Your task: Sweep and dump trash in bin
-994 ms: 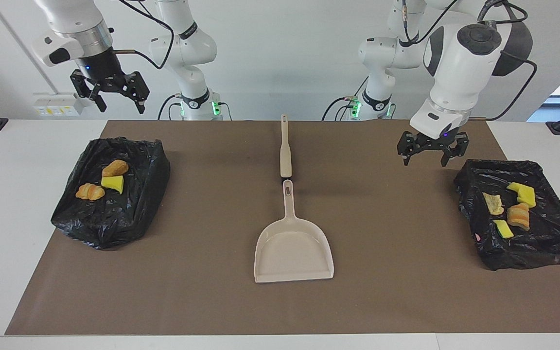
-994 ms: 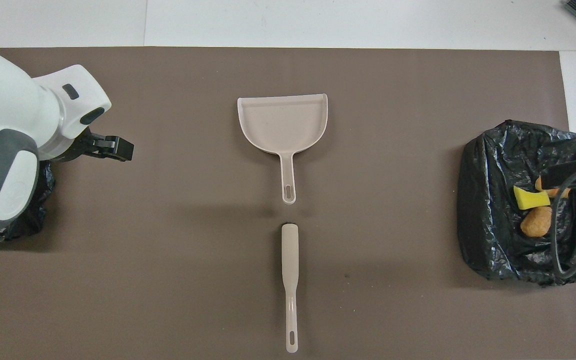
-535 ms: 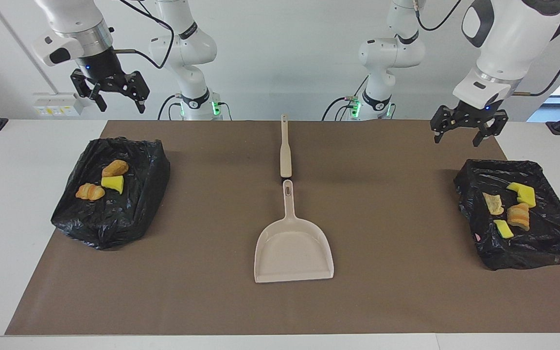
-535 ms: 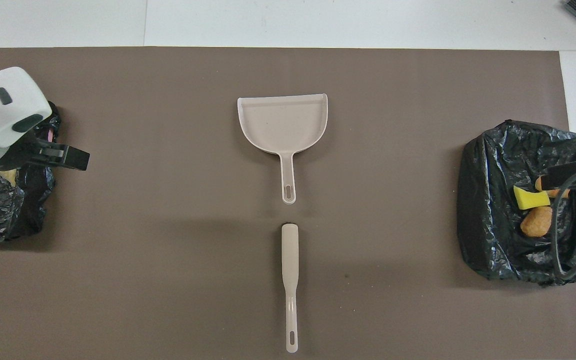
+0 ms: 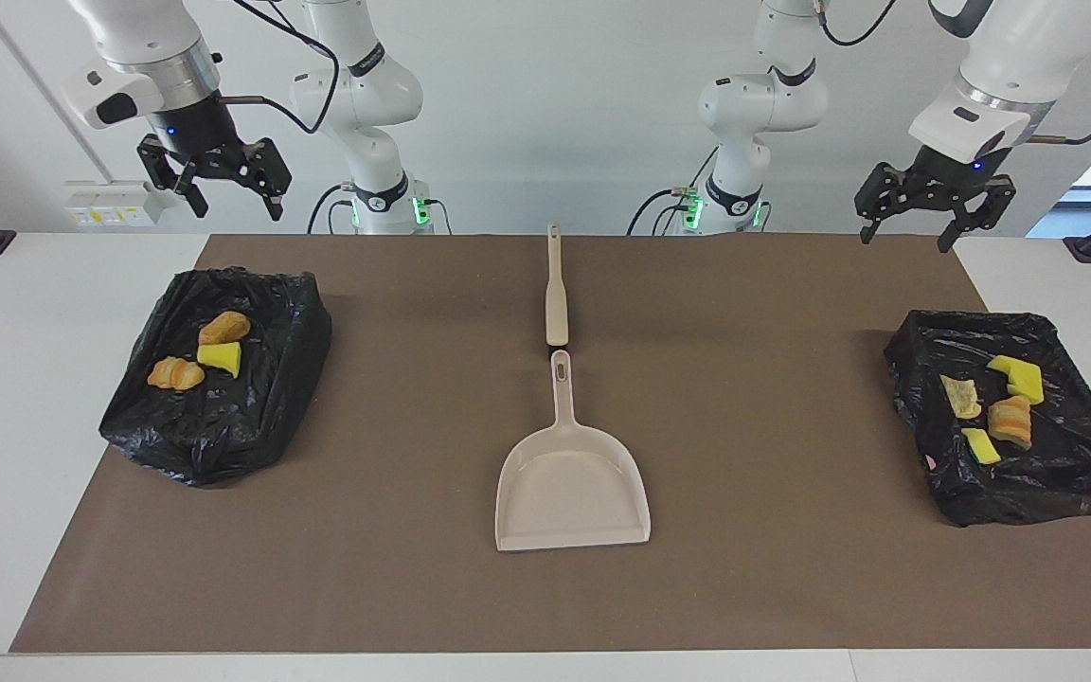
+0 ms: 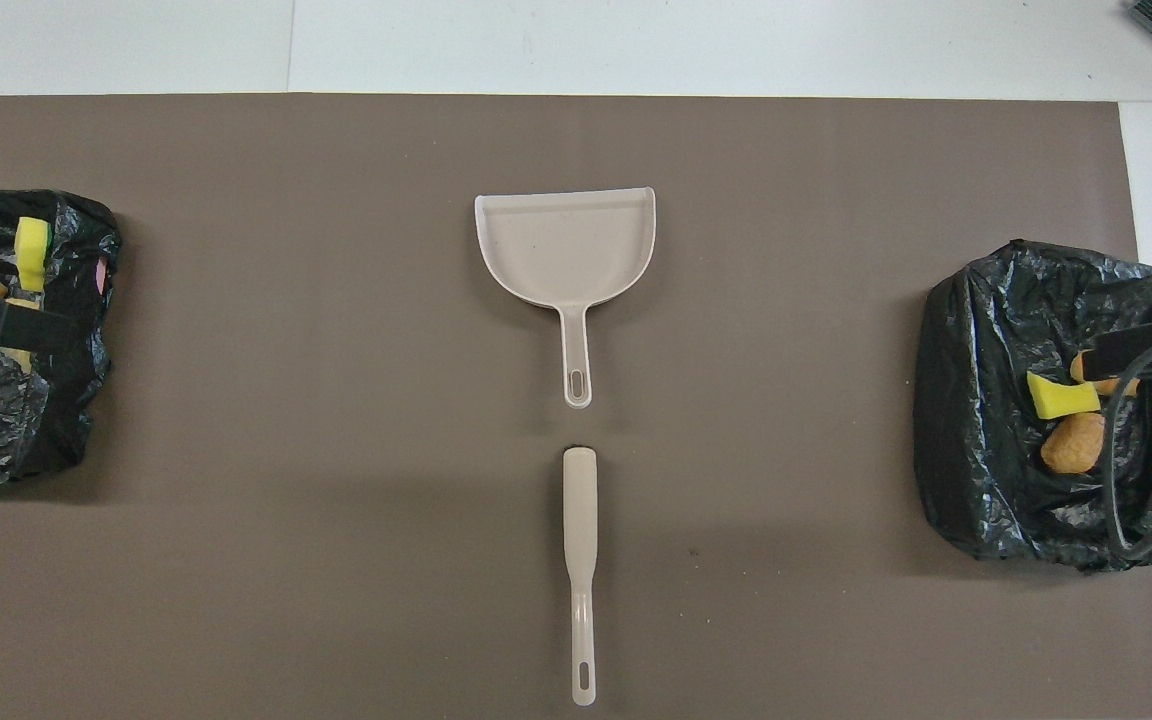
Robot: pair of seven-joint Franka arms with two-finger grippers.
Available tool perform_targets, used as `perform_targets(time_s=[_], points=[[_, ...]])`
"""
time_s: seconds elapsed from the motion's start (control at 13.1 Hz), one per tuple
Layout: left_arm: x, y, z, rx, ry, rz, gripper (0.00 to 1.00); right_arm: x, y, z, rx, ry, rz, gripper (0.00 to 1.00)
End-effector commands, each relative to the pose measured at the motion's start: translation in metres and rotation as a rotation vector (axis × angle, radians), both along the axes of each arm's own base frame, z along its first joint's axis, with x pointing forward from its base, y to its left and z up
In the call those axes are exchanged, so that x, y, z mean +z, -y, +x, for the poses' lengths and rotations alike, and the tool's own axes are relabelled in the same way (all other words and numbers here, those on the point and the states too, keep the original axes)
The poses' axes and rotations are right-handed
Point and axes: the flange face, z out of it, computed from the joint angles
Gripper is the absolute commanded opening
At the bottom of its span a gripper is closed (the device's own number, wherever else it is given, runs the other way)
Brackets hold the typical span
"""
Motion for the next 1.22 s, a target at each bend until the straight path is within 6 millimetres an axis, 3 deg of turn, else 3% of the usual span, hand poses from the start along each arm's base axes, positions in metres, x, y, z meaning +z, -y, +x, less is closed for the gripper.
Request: perform_targets(time_s=[0.0, 0.61, 1.15], points=[[0.007, -0.004, -0.003, -0.005, -0.019, -0.012, 1.00, -0.001, 0.000, -0.005, 0.020, 0.003, 0.011, 1.00], [0.000, -0.007, -0.002, 0.012, -0.074, -0.008, 1.00, -0.001, 0.001, -0.006, 0.023, 0.000, 0.012, 1.00], [0.004, -0.006, 0.011, 0.010, -0.062, -0.010, 1.00, -0.001, 0.000, -0.007, 0.025, -0.002, 0.012, 1.00]])
